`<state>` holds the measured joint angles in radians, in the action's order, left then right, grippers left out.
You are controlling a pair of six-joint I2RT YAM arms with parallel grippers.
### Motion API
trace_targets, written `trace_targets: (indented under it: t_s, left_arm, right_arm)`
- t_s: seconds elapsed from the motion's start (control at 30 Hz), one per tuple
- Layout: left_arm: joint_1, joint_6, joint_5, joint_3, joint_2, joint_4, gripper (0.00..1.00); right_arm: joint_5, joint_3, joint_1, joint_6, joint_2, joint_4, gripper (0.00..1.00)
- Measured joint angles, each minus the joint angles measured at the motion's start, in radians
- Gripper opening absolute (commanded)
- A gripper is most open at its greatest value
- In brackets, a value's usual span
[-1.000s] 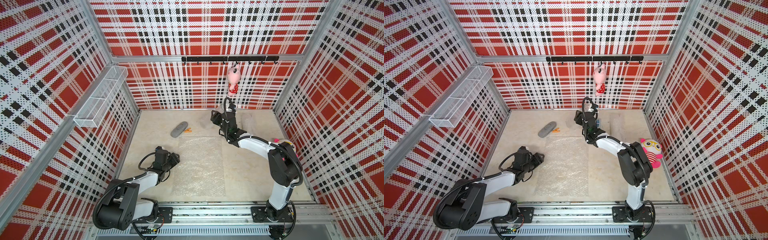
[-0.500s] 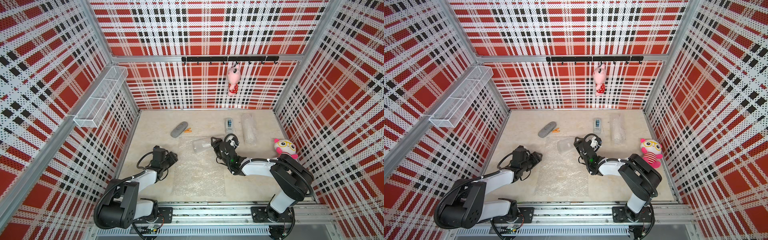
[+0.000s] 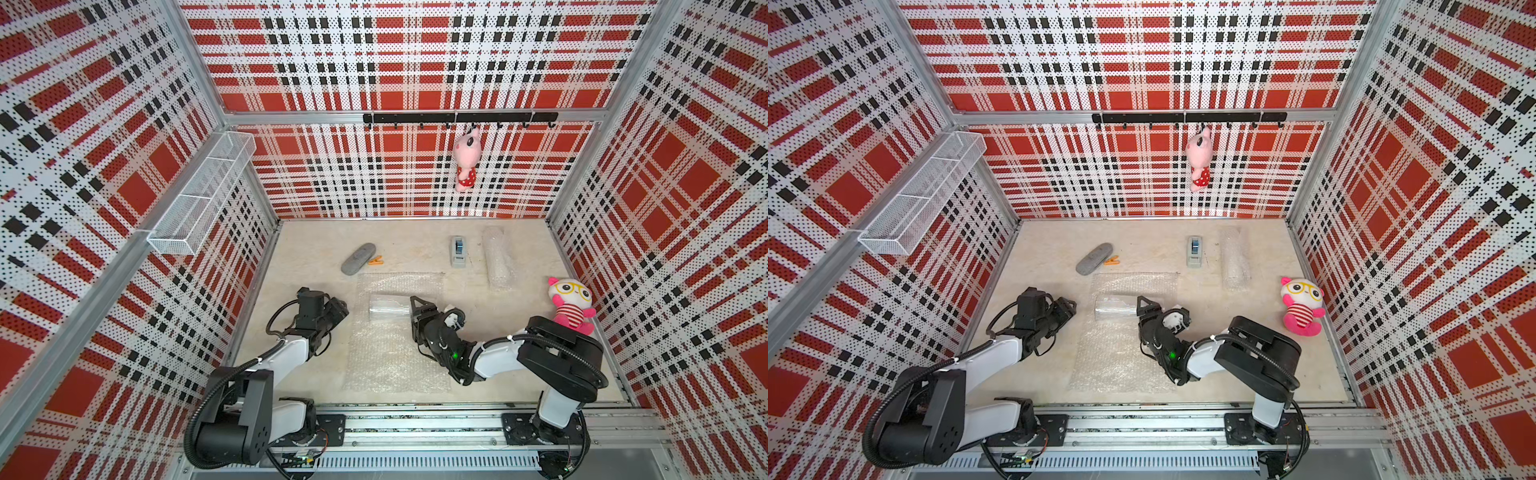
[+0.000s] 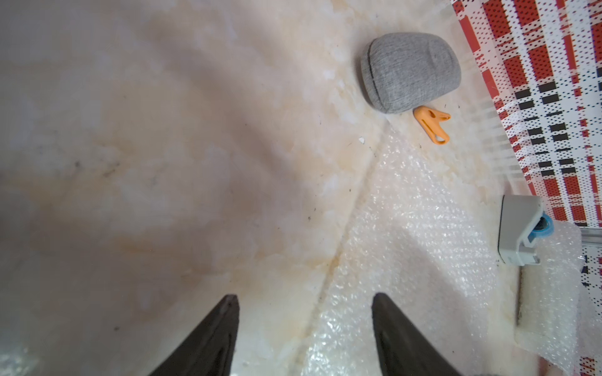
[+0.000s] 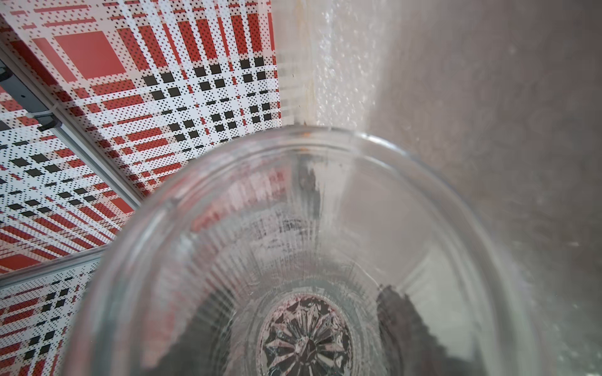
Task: Wrap vases in bubble wrap
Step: Place the vase in bubble wrap.
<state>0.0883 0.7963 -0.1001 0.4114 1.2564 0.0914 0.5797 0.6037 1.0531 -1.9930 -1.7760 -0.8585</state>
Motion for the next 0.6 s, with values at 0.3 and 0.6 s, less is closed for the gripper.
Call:
trace_targets:
  t_s: [0.3,0.6]
  left_arm:
    - [0.018,0.006,0.011,-0.003,-0.031,-0.019,0.68]
    - [0.027,0.007,0.016,-0.001,-0.034,-0.024,0.71]
  right_arm:
    - [0.002,-0.014,0.014,-0.061,-0.073,0.039,0.25]
    - [-0.035,-0.01,0.013,-0.092,-0.071,0.071,0.82]
